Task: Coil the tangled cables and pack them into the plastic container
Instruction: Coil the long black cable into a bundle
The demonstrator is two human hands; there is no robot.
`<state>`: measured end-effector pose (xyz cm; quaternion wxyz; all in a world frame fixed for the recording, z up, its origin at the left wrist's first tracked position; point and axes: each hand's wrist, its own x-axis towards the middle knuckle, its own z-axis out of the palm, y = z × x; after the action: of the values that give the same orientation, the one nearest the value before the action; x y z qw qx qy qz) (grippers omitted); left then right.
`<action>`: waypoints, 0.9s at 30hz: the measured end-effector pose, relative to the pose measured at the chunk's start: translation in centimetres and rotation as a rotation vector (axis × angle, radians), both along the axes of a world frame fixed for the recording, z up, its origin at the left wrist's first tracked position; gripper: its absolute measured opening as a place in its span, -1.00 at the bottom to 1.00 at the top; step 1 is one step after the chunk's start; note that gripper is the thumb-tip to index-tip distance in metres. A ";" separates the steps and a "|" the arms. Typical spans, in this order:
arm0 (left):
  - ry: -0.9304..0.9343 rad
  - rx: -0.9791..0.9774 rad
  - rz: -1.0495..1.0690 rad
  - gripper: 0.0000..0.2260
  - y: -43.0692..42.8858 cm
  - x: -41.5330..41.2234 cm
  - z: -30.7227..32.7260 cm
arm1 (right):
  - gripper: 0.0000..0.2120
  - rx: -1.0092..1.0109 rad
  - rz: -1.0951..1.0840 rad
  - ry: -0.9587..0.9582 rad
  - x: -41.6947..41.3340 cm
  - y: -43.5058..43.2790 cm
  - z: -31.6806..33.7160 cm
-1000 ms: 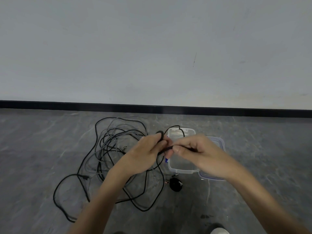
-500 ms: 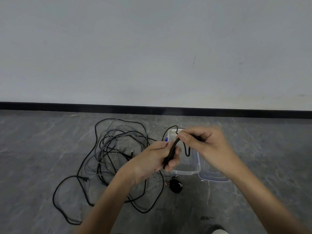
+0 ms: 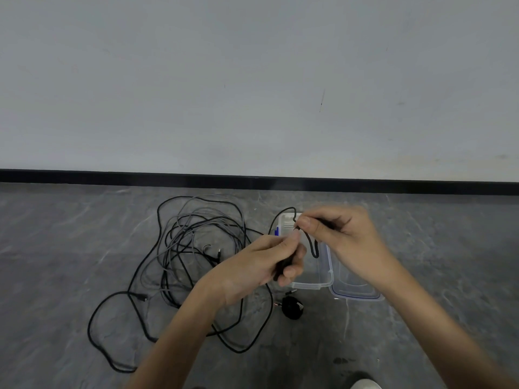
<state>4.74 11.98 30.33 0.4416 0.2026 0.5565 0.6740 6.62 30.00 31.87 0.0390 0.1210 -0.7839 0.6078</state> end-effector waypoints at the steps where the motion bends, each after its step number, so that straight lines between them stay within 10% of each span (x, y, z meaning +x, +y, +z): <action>1: 0.000 0.019 -0.015 -0.65 -0.1 0.2 0.2 | -0.87 -0.005 -0.002 -0.004 0.0 0.0 0.0; 27: -0.038 0.450 0.016 -0.83 -2.0 -0.8 1.6 | -0.76 0.027 0.269 -0.374 0.6 -3.1 -2.6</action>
<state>3.93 9.99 31.94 0.3901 0.2788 0.3855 0.7884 7.25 26.94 29.28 -0.1900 0.1104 -0.7623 0.6088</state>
